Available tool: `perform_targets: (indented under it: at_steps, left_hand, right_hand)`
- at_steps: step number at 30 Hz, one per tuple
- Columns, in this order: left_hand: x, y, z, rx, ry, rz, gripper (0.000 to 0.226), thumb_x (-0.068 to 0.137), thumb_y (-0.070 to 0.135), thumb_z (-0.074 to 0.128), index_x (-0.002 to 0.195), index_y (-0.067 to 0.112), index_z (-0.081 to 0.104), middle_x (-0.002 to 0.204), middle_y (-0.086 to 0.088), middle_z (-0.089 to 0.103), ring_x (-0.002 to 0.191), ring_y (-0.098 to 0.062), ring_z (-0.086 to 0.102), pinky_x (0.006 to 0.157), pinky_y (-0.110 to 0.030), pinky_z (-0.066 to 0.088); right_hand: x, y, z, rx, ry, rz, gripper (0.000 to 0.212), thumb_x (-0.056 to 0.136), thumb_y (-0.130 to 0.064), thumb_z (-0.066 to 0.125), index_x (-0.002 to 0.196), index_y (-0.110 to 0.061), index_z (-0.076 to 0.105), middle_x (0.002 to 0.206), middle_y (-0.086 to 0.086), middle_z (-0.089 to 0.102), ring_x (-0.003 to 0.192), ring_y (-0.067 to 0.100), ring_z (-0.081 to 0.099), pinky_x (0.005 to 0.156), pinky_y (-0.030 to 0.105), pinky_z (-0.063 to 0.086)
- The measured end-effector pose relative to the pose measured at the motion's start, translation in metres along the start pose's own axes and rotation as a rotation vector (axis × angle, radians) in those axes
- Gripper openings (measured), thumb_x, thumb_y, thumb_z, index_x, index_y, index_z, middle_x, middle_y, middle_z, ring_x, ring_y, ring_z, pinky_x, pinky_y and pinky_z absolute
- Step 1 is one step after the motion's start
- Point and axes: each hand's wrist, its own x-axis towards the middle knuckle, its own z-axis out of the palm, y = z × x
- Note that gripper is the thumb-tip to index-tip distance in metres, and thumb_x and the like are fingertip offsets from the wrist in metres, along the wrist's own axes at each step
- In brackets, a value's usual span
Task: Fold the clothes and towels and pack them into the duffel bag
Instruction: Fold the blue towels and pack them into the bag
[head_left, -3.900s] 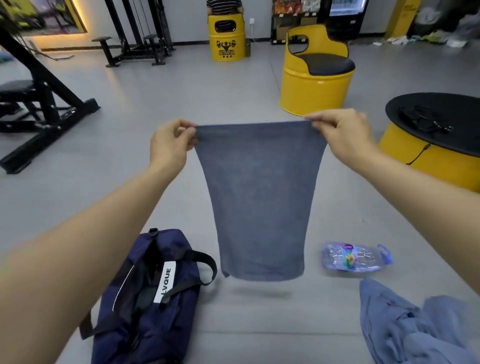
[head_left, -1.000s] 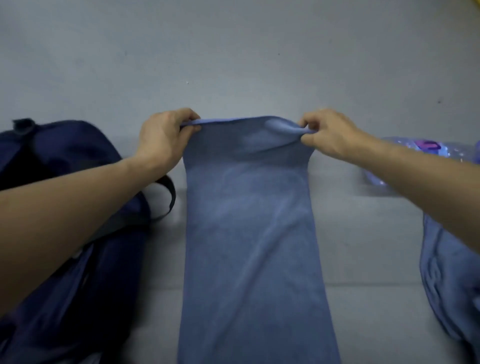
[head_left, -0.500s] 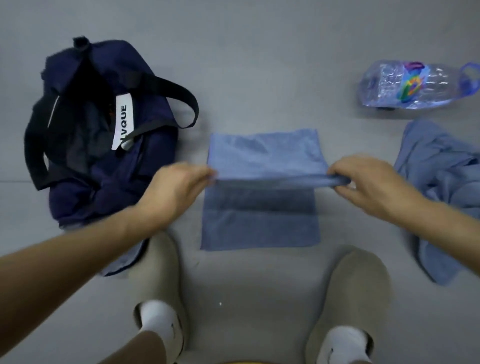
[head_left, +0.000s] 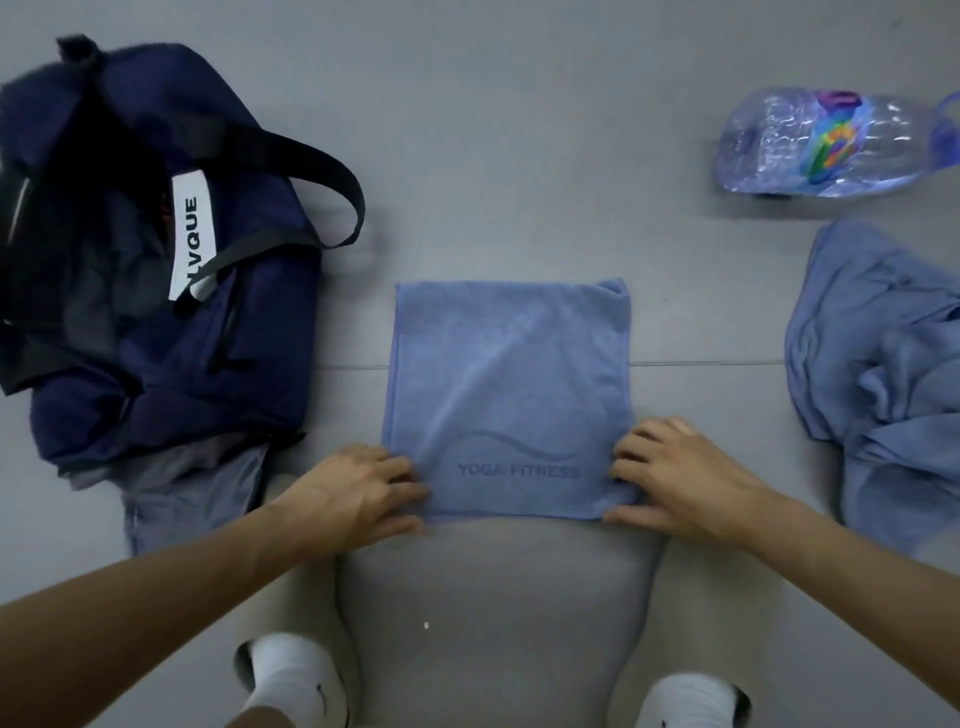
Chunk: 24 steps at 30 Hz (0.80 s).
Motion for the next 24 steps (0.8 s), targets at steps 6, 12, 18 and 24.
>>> perform_targets:
  at_steps: [6, 12, 18, 24]
  left_hand:
    - [0.073, -0.031, -0.037, 0.067, 0.237, -0.202, 0.051, 0.101, 0.035, 0.039, 0.140, 0.006, 0.057, 0.141, -0.019, 0.056, 0.121, -0.040, 0.060, 0.098, -0.047, 0.054]
    - [0.139, -0.064, -0.057, -0.017, -0.040, -0.443, 0.073, 0.103, 0.057, 0.027, 0.160, 0.026, -0.007, 0.168, -0.010, -0.011, 0.155, -0.032, -0.005, 0.126, -0.048, 0.006]
    - [0.130, -0.090, -0.037, 0.071, 0.005, -0.392, 0.080, 0.096, 0.070, 0.007, 0.160, 0.026, -0.008, 0.168, -0.009, -0.010, 0.155, -0.030, -0.009, 0.126, -0.047, 0.004]
    - [0.150, -0.115, -0.050, 0.034, 0.066, -0.482, 0.080, 0.096, 0.067, 0.010, 0.161, 0.022, -0.004, 0.168, -0.011, -0.011, 0.155, -0.030, -0.009, 0.126, -0.044, 0.000]
  right_hand:
    - [0.063, 0.031, -0.040, 0.022, 0.290, 0.010, 0.043, 0.102, -0.039, 0.041, 0.125, -0.015, 0.069, 0.130, 0.009, 0.064, 0.119, 0.033, 0.061, 0.100, 0.043, 0.051]
    - [0.124, 0.069, -0.046, -0.090, 0.008, 0.118, 0.071, 0.098, -0.060, 0.019, 0.158, -0.022, 0.026, 0.164, 0.010, 0.025, 0.149, 0.034, 0.027, 0.118, 0.053, 0.026]
    - [0.116, 0.097, -0.034, -0.155, -0.026, 0.237, 0.080, 0.095, -0.074, 0.012, 0.161, -0.029, 0.004, 0.168, 0.000, 0.012, 0.154, 0.024, 0.012, 0.121, 0.060, 0.011]
    - [0.133, 0.120, -0.044, -0.087, 0.054, 0.396, 0.076, 0.094, -0.068, -0.005, 0.159, -0.031, 0.000, 0.168, -0.003, 0.005, 0.155, 0.024, 0.002, 0.120, 0.062, 0.003]
